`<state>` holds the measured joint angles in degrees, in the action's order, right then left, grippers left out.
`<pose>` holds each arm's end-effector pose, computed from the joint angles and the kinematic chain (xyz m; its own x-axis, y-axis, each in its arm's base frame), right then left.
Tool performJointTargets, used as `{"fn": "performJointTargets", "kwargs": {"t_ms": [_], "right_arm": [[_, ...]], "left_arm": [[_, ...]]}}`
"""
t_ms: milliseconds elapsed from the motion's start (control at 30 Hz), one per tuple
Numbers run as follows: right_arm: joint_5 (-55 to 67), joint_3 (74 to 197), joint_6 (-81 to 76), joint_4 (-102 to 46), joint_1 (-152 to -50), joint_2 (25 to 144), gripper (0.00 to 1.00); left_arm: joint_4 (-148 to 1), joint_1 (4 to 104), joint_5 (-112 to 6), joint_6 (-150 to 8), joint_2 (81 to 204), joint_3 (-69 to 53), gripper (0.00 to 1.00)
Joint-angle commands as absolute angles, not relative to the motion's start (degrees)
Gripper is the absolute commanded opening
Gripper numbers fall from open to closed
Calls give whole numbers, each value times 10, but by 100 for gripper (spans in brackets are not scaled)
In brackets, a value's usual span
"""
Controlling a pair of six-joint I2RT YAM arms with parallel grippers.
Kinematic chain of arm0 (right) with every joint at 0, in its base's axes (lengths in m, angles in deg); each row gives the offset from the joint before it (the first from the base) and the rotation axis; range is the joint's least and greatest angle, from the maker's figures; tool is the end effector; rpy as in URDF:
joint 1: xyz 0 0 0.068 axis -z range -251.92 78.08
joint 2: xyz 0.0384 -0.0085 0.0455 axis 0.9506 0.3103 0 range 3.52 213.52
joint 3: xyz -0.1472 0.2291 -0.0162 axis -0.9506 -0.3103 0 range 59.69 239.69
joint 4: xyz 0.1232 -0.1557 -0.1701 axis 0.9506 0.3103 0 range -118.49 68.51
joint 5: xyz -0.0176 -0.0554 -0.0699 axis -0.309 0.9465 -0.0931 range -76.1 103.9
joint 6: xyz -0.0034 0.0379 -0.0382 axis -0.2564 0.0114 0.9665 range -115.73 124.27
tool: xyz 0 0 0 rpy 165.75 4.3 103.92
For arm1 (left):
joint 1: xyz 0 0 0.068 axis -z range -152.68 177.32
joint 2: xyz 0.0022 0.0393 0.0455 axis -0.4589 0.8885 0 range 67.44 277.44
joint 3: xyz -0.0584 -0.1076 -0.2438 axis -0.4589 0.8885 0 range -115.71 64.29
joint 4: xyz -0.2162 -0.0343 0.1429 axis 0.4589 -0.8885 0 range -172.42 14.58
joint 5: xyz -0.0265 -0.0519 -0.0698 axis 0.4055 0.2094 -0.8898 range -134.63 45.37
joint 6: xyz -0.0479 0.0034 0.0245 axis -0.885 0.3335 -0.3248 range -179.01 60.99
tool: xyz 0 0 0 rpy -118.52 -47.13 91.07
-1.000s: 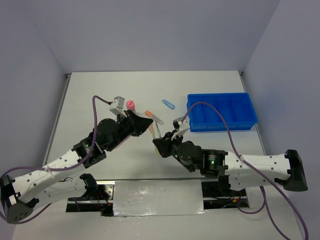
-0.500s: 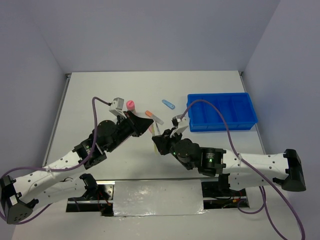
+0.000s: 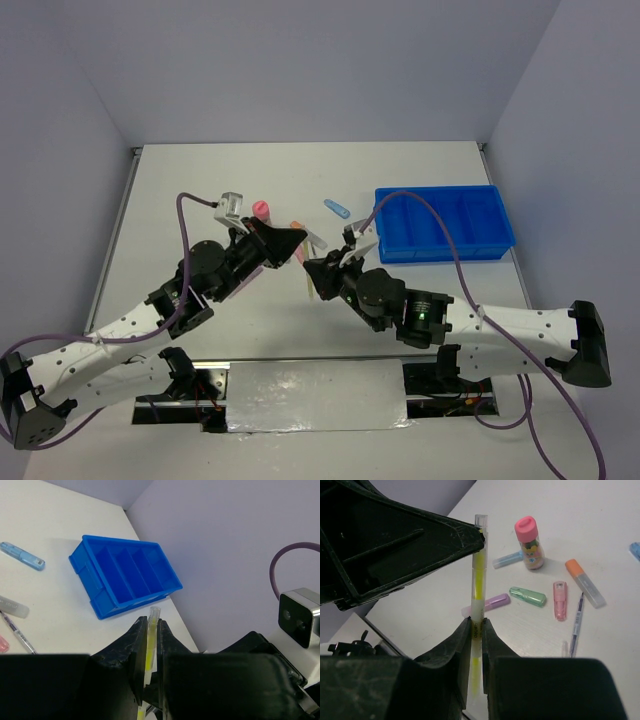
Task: Sort the stationery into containers
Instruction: Close the pen cap on the pen.
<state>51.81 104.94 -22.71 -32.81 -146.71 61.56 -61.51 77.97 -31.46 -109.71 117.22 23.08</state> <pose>0.0825 0.2195 0.3267 -0.3075 0.2334 -0.9225 -0.5188 0.7715 0.3681 0.1386 -0.1564 0.3480 -0.4340 -0.6590 -0.6143 0.4316 0.4464 -0.7839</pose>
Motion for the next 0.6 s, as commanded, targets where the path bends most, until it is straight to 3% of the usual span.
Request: {"fn": "performJointTargets", "kwargs": {"t_ms": [0,33,100,267,467,567], "right_arm": [[496,1072,-157,-456,-1458,603,0],[488,1073,-146,-453,-1458,606,0],[471,1071,-137,-454,-1458,606,0],[463,1058,-145,-451,-1458,599,0],[480,1065,-145,-435,-1458,592,0],[480,1069,-141,-431,-1458,590,0]], "left_arm": [[-608,789,-384,-1081,1177,234,14],[-608,789,-389,-1073,1175,233,22],[-612,788,-394,-1063,1171,229,27],[-625,788,-387,-1043,1165,214,11],[-622,788,-400,-1034,1167,210,18],[-617,789,-408,-1028,1170,212,29]]}}
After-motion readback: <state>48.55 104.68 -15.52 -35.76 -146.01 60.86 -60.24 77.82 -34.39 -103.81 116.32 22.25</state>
